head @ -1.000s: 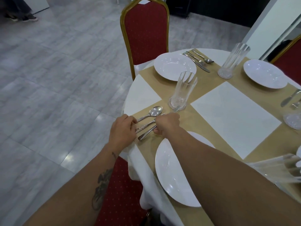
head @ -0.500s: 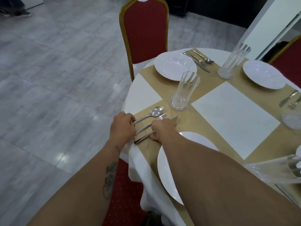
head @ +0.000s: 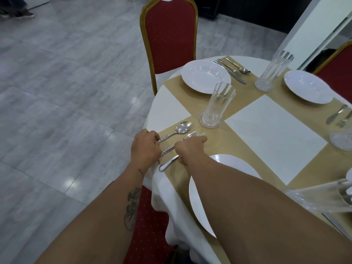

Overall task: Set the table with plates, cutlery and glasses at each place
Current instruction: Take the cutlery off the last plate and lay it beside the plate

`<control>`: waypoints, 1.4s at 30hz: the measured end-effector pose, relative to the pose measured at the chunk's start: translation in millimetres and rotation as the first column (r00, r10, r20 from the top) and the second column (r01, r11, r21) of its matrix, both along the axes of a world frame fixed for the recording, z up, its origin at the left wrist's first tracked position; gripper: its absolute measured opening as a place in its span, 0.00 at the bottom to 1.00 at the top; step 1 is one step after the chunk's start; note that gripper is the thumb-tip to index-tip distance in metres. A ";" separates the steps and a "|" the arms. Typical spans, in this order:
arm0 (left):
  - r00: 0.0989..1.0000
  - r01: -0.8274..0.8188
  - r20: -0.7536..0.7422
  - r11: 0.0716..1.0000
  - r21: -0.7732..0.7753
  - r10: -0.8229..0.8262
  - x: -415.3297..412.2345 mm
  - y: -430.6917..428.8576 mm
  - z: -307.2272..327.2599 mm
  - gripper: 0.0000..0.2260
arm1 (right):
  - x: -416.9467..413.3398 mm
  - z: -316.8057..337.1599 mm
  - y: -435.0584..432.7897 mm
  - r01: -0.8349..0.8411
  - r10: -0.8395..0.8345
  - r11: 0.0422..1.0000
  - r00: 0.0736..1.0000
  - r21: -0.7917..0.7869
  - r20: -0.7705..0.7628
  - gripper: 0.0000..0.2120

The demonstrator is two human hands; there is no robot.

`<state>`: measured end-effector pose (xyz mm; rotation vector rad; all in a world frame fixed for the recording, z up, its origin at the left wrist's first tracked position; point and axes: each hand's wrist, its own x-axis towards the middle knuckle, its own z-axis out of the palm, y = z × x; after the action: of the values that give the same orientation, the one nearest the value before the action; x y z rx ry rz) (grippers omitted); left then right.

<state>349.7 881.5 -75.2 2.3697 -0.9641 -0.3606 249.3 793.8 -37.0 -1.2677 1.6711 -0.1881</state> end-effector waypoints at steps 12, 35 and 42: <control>0.963 0.263 0.056 0.965 -0.001 -0.262 -11.3 18.2 1.8 0.08 | -31.2 11.7 25.7 -0.878 0.656 0.398 0.475 -0.266 -0.587 0.12; 0.983 0.183 0.032 0.983 -0.003 -0.183 -24.3 18.3 7.6 0.09 | -39.0 6.8 20.9 -0.861 0.647 0.385 0.509 -0.332 -0.568 0.12; 0.985 0.170 0.026 0.985 0.023 -0.171 -32.6 26.3 19.9 0.11 | -50.7 24.1 18.0 -0.827 0.663 0.430 0.561 -0.362 -0.496 0.12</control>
<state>317.1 907.8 -55.3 2.3224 -1.1859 -0.4043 198.6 811.7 -12.8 -2.5187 1.0867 0.0797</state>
